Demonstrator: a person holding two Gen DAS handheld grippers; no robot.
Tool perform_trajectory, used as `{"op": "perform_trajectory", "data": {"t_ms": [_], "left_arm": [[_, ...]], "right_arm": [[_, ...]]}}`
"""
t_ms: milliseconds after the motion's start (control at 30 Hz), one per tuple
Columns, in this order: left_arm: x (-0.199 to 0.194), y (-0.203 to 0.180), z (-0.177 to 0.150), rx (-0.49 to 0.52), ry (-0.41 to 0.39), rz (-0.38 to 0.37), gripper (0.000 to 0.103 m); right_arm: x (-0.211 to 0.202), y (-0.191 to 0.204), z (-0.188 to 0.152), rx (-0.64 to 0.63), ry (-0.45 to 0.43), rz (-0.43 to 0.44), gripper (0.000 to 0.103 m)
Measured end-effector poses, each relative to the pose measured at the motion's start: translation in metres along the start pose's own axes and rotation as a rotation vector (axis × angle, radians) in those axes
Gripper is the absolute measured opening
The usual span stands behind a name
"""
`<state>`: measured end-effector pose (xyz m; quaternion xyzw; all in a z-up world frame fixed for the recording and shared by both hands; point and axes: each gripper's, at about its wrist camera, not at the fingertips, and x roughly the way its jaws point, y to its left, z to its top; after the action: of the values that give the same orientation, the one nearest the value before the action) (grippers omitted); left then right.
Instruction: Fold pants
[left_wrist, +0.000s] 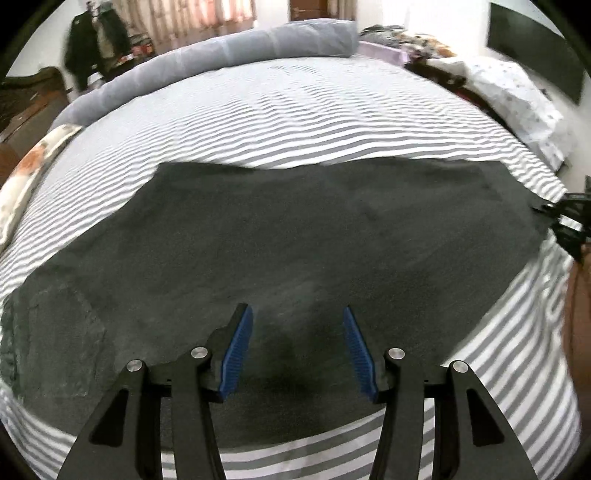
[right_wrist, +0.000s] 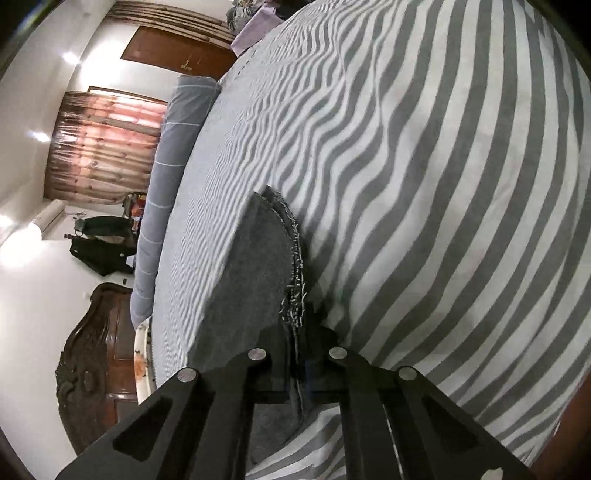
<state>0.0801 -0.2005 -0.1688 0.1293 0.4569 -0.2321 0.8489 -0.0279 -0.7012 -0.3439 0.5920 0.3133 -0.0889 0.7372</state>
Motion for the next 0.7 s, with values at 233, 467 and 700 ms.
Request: {"op": "perform_trajectory", "data": {"t_ms": [233,467,700], "left_arm": [[0.036,-0.017,0.004,-0.005,0.053,-0.049,0.053],[0.025,0.006,0.012,-0.063,0.06,-0.102,0.053],[-0.01,0.076,0.012,-0.123,-0.003,-0.097,0.053]], "right_arm": [[-0.01,0.052,-0.005,-0.069,0.009,0.045,0.006],[0.007,0.15,-0.044,-0.23,0.094,0.112,0.006],[0.069,0.235,-0.113,-0.387,0.237,0.122,0.006]]}}
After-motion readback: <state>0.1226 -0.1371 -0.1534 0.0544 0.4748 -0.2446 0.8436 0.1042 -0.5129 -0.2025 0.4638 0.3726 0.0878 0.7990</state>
